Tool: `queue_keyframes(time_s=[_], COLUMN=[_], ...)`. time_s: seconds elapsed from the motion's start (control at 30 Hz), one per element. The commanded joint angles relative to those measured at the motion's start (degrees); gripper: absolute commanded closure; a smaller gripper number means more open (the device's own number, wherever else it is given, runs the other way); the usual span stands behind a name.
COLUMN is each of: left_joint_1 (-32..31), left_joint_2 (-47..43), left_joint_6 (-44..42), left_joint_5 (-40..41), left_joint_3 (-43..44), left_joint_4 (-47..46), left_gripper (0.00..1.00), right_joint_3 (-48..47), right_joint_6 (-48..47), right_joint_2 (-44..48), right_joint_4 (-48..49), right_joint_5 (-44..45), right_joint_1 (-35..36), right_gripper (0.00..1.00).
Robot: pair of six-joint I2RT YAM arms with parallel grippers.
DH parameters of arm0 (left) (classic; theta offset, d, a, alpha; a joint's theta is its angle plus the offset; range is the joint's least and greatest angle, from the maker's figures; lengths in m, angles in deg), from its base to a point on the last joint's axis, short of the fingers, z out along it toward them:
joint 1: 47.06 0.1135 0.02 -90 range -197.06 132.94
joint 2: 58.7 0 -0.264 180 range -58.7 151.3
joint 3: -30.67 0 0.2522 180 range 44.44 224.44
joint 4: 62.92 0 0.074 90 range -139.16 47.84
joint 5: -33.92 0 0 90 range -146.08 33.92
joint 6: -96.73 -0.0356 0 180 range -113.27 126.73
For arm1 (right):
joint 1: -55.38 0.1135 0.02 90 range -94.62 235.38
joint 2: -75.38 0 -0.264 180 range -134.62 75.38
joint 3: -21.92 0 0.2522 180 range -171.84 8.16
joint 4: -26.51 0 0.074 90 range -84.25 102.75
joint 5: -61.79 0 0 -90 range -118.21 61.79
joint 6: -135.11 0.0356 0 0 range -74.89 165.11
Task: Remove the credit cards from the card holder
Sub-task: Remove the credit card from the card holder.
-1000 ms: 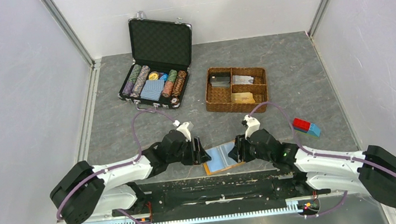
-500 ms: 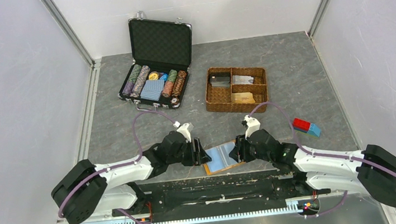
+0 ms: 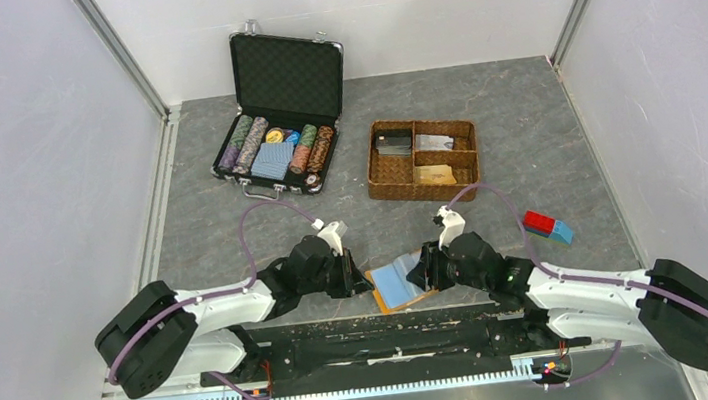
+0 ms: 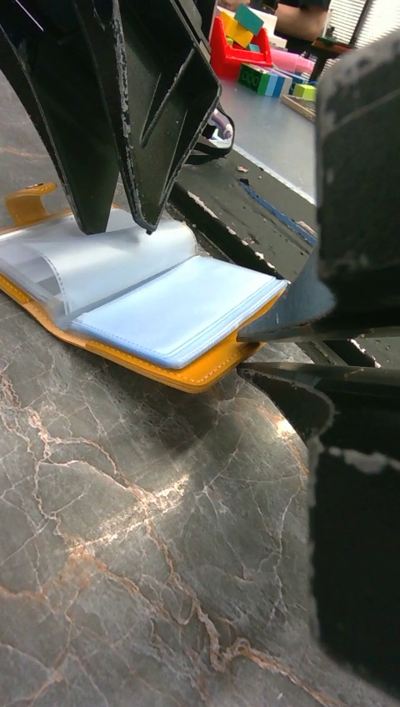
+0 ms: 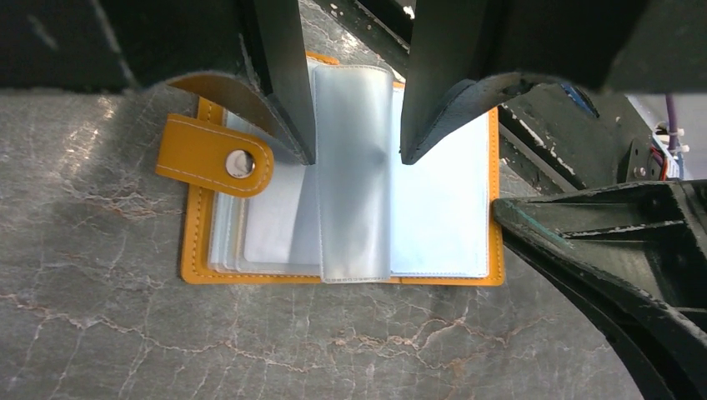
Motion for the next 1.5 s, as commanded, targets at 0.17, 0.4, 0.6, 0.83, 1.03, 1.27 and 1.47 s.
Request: queue_keyframes(time_s=[0.17, 0.4, 0.6, 0.83, 1.03, 1.27, 1.47], left_joint_1=[-0.04, -0.07, -0.08, -0.08, -0.08, -0.07, -0.17], left_joint_2=[0.62, 0.32, -1.49, -5.36, -5.79, -4.86, -4.47], left_joint_6=[1.37, 1.73, 2.28, 3.08, 2.21, 1.58, 1.76], left_joint_5=[-1.25, -1.01, 0.06, 1.92, 2.03, -2.44, -3.50], left_joint_3=[-0.20, -0.29, -0.07, -0.88, -0.92, 0.53, 2.12], left_joint_4=[-3.56, -3.56, -1.91, -1.23, -0.69, -2.94, -3.38], left_gripper=[0.82, 0.80, 0.62, 0.31, 0.28, 0.45, 0.59], right_joint_3=[1.40, 2.15, 2.17, -0.02, -3.81, -5.11, -4.89], right_joint_6=[1.06, 1.96, 1.78, -1.35, -6.00, -6.66, -6.69], right_joint_2=[1.37, -5.00, -8.56, -4.83, 2.25, 2.21, 1.44], right_joint_4=[8.31, 20.80, 23.66, 18.31, -1.56, -8.06, -9.41], right_joint_5=[-4.24, -16.81, -20.20, -17.79, -1.97, 2.74, 4.46], right_joint_1=[0.24, 0.33, 0.45, 0.54, 0.41, 0.27, 0.23], right_gripper=[0.56, 0.55, 0.53, 0.49, 0.50, 0.49, 0.49])
